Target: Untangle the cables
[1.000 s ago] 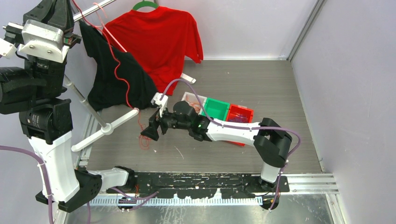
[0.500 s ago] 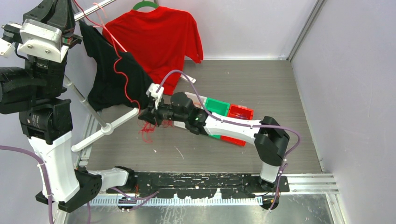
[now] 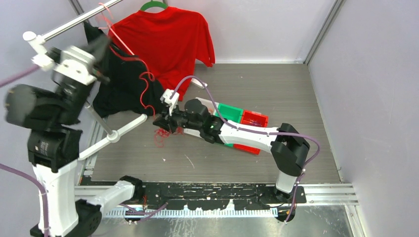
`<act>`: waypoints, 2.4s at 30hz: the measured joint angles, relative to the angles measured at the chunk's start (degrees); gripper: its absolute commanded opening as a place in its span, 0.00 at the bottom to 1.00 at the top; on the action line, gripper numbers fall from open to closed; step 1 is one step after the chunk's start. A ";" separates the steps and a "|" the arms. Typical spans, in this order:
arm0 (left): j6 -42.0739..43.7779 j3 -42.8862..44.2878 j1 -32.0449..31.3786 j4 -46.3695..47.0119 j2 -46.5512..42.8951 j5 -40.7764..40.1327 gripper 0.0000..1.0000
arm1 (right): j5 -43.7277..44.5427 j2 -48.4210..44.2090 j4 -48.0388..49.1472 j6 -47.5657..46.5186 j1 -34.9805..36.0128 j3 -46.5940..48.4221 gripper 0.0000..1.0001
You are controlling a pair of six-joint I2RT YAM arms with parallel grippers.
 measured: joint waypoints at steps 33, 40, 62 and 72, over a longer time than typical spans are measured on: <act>-18.05 -36.35 0.00 -25.55 -13.11 15.13 0.48 | -0.22 -14.19 -1.68 -3.50 0.00 -7.69 0.01; -28.28 -25.33 0.35 -31.10 -5.20 17.46 0.47 | -1.09 -15.67 -0.20 -1.55 0.02 -7.69 0.01; -55.06 -41.31 9.73 -22.40 -8.59 24.35 0.35 | -3.19 -14.47 4.44 4.61 0.07 -7.78 0.01; -63.28 -45.31 11.47 -13.14 -8.81 28.37 0.01 | -3.02 -13.27 7.43 7.56 0.13 -7.78 0.01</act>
